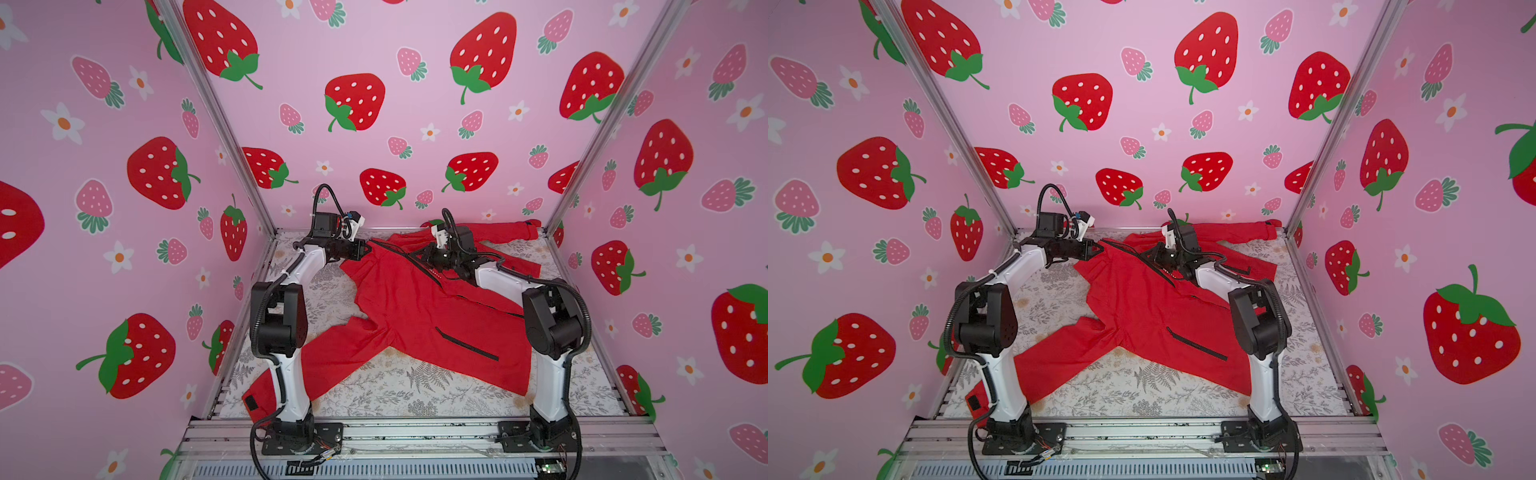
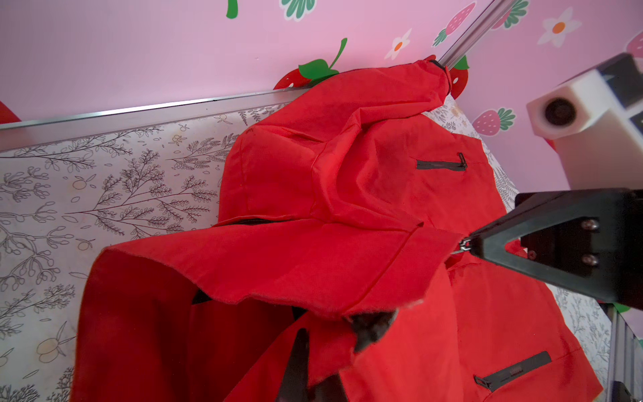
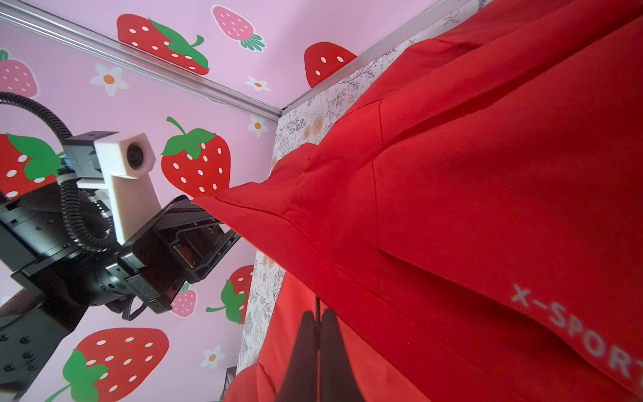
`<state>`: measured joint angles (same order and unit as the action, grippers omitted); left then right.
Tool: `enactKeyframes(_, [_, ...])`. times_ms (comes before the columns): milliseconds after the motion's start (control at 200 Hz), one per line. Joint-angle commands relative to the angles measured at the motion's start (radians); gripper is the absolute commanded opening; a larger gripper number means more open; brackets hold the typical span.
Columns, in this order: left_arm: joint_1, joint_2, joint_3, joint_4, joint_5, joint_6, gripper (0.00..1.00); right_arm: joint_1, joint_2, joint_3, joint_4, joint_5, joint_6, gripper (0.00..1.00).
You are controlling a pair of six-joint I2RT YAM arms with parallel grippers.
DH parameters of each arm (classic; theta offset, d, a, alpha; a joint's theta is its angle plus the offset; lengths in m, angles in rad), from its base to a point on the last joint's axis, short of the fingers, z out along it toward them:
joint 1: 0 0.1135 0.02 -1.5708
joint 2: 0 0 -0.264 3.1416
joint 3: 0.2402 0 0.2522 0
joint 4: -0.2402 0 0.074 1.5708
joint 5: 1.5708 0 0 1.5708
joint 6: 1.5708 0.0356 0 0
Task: Unzip the jacket
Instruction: Unzip the zipper on the jacket.
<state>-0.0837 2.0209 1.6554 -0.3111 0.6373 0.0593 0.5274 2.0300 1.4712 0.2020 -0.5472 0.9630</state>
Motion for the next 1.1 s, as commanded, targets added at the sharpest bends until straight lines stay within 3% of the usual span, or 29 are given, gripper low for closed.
enactKeyframes(0, [0.027, -0.005, 0.067, 0.015, -0.069, 0.006, 0.0, -0.021, 0.009, 0.026, -0.06, 0.036, -0.029, 0.0])
enactKeyframes(1096, [0.079, 0.026, 0.158, 0.012, -0.1, -0.03, 0.0, -0.066, -0.048, -0.026, -0.234, 0.105, -0.085, 0.0])
